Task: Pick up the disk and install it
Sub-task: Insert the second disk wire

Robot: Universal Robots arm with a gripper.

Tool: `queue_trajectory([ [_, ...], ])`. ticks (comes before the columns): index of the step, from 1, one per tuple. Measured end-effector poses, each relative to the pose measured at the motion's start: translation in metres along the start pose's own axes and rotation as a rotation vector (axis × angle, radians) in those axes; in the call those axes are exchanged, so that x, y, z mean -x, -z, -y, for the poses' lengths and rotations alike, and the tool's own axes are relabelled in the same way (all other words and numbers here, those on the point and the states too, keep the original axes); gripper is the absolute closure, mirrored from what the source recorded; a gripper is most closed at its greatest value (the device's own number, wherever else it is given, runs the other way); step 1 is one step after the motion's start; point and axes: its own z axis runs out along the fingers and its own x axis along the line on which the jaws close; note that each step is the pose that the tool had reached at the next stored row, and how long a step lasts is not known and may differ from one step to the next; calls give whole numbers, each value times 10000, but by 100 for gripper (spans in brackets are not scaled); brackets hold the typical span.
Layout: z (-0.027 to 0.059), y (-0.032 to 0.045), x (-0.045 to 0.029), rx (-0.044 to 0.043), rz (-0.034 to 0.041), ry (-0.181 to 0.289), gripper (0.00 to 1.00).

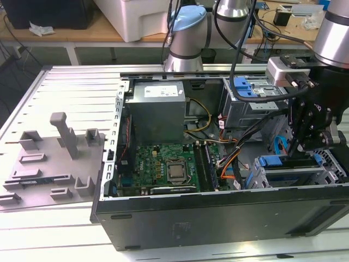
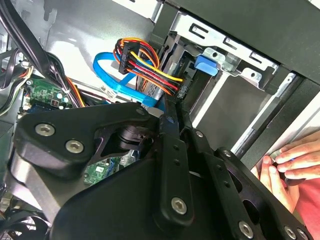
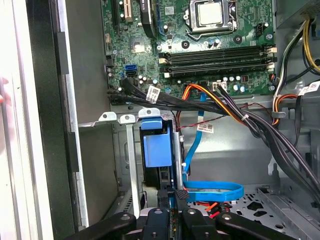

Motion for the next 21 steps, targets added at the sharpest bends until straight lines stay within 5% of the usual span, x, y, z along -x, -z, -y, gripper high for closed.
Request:
queue_trajectory([
  [21,0,-3,0,1,2,0,84],
])
